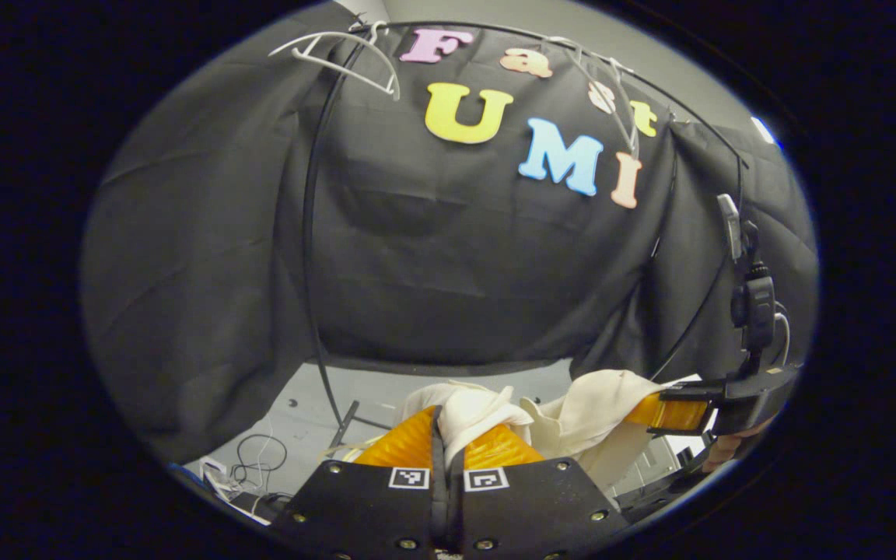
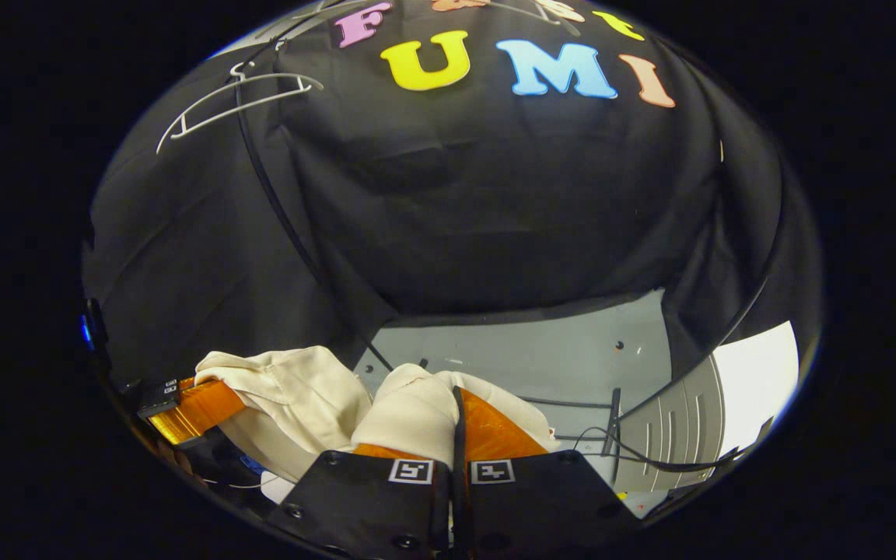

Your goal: Grasp the clothes on the hanger with both hands and then place them into the laundry hamper below.

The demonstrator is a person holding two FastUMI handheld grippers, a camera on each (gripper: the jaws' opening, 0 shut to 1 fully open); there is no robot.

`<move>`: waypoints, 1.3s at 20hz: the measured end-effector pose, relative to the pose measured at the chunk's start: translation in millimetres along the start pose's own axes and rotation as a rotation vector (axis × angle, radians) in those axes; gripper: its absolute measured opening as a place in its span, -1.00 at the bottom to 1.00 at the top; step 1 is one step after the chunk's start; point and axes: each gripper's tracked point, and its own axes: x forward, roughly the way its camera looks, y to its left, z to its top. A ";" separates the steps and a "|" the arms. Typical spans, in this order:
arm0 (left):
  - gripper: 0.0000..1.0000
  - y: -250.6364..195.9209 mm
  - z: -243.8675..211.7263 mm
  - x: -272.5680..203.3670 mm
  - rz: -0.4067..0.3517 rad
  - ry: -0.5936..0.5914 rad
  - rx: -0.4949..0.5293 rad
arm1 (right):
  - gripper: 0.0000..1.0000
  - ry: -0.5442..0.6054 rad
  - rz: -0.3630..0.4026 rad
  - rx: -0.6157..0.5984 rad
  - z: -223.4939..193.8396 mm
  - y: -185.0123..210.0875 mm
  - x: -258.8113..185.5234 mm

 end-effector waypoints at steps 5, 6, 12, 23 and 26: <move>-0.96 14.0 -62.0 54.0 0.058 0.117 -0.021 | -0.92 0.115 -0.004 -0.086 -41.6 7.4 43.0; -0.96 19.8 -72.5 61.3 0.074 0.135 -0.024 | -0.89 0.125 -0.003 -0.095 -45.1 10.3 42.2; -0.84 44.6 -92.1 54.9 0.119 0.175 -0.041 | -0.54 0.165 0.001 -0.076 -52.9 8.1 53.6; 0.94 1.7 -27.4 3.4 0.060 0.098 0.123 | 0.96 0.093 -0.020 -0.024 -32.2 -7.0 -10.9; 0.94 -12.7 -3.5 -22.0 0.054 0.056 0.151 | 0.96 0.019 -0.054 -0.012 -10.9 -16.9 -38.7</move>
